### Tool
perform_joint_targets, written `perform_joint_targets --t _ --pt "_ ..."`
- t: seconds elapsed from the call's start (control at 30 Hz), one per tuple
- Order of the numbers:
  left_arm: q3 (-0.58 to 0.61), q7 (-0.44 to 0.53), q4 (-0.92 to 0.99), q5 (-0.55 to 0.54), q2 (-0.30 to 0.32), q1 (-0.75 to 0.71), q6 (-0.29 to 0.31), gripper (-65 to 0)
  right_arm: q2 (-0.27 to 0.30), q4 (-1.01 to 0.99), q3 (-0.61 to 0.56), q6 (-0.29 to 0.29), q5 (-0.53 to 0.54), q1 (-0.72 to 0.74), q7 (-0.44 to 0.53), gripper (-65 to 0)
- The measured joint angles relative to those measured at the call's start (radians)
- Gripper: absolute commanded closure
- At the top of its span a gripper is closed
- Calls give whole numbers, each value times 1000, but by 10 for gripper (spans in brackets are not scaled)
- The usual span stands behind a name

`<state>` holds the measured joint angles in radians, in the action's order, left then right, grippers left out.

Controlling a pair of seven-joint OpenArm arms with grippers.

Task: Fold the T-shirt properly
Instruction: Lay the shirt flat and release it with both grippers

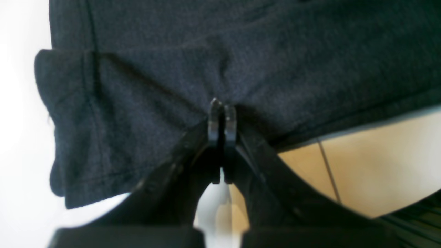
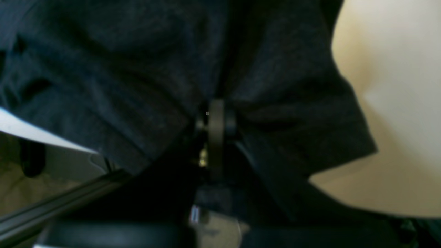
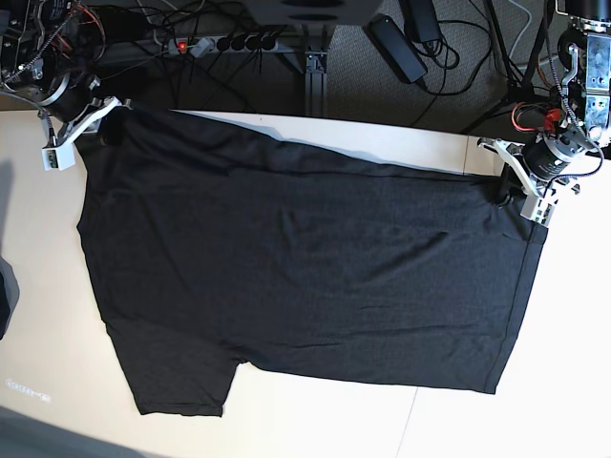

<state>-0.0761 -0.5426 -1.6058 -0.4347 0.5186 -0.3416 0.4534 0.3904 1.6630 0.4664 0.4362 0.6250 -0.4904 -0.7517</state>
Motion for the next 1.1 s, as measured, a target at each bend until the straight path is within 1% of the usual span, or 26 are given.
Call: perform_joint_targets --t 0.23,0.37,0.63,0.77,0.9,0.93,1.03,1.07,1.1 --pt "0 -21 -95 11 -3 -78 3 0 8 -3 38 0 8 -1 -18 0" --pt "-20 -6 -146 16 -16 -129 3 0 18 -3 38 0 9 -1 -28 0" --pt "-86 1 -156 3 -20 -129 3 0 19 -3 39 0 41 0 -54 0" --pt "-172 12 -196 -45 -20 -125 2 0 19 -3 39 0 41 0 -54 0" --pt "-267 -23 -201 -166 -20 -59 1 0 20 -3 39 0 41 0 -53 0" --pt "-281 -36 -201 -175 -20 -36 1 -28 19 -3 39 0 41 0 -53 0" --pt "-282 -36 -195 -179 -20 33 2 -158 20 -3 39 0 41 0 -53 0" --pt "-276 -34 -180 -182 -21 61 2 -193 20 -3 39 0 41 0 -49 0" --pt "-266 -36 -154 -180 -20 95 2 -213 20 -3 39 0 42 0 -45 0"
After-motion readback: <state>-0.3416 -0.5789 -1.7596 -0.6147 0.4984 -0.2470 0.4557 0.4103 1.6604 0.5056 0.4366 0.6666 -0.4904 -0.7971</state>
